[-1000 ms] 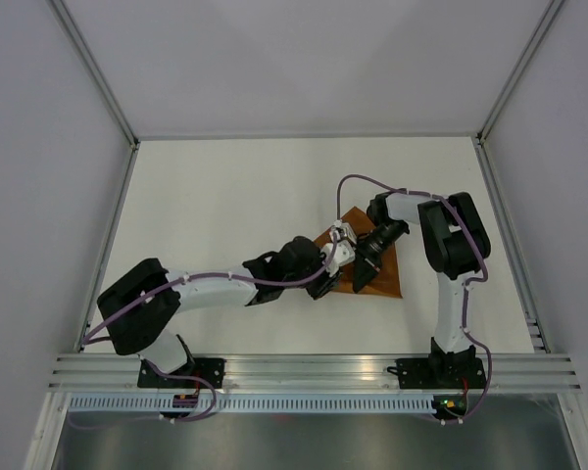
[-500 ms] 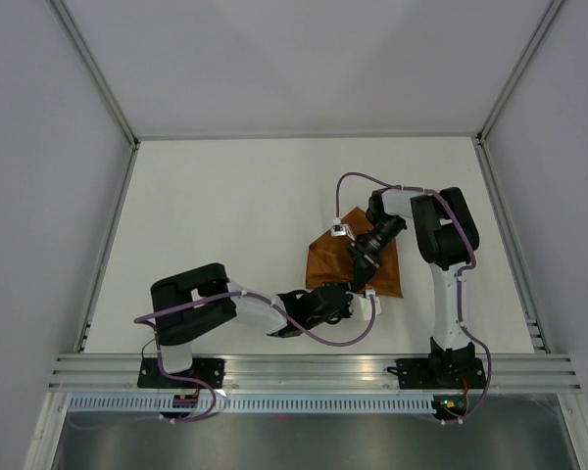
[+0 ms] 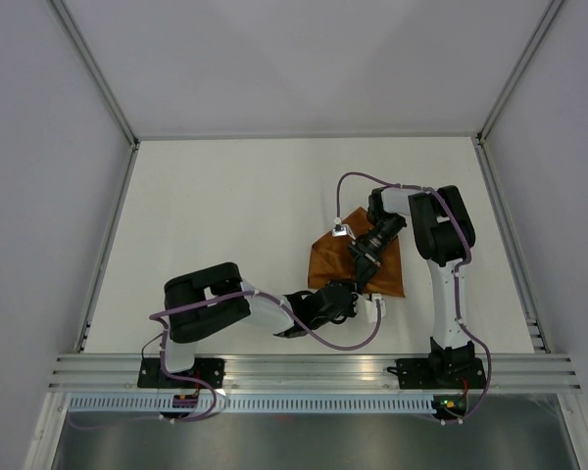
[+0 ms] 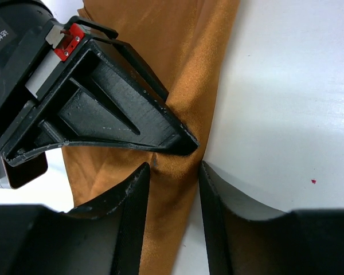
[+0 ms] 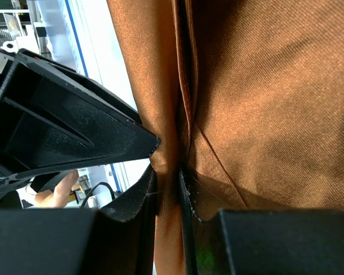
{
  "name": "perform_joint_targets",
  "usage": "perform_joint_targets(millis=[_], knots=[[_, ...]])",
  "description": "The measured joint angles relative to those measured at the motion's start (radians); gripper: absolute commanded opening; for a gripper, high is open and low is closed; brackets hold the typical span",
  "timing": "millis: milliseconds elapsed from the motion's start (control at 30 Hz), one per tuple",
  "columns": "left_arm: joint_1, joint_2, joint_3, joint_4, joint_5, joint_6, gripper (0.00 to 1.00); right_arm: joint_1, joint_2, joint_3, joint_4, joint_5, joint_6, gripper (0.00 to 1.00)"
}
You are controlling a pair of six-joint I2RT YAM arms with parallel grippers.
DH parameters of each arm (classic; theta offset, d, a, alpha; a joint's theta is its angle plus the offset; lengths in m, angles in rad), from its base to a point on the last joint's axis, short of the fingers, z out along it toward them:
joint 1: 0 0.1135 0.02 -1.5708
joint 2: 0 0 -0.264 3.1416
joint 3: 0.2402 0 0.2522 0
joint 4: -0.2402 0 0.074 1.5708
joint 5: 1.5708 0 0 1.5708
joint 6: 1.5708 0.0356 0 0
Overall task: Fold the napkin, place the utensils inside, and roll it up
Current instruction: Roll the napkin at the center of the board.
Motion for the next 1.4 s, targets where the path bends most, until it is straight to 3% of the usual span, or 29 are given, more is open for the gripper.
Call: perform_joint_targets(millis=[33, 167, 367, 567, 767, 1100, 1400], knots=[[0.0, 0.002, 0.005, -0.006, 0.003, 0.0, 0.43, -0.001, 0.003, 0.003, -0.005, 0.001, -0.001, 0.03], [0.0, 0.014, 0.031, -0.044, 0.018, -0.001, 0.21, -0.004, 0.008, 0.013, -0.017, 0.015, -0.003, 0.03], [0.004, 0.018, 0.07, -0.105, 0.043, -0.005, 0.02, -0.014, 0.016, 0.019, -0.031, 0.026, -0.003, 0.06], [0.025, 0.014, 0.103, -0.166, 0.106, -0.019, 0.02, -0.021, 0.004, 0.008, -0.02, 0.038, 0.013, 0.35], [0.052, 0.01, 0.136, -0.229, 0.209, -0.065, 0.02, -0.019, -0.122, -0.074, 0.071, 0.082, 0.08, 0.53], [0.077, 0.014, 0.164, -0.285, 0.295, -0.128, 0.02, -0.025, -0.251, -0.106, 0.261, 0.149, 0.161, 0.55], [0.162, 0.014, 0.198, -0.339, 0.486, -0.237, 0.02, -0.134, -0.407, -0.178, 0.459, 0.153, 0.217, 0.54]])
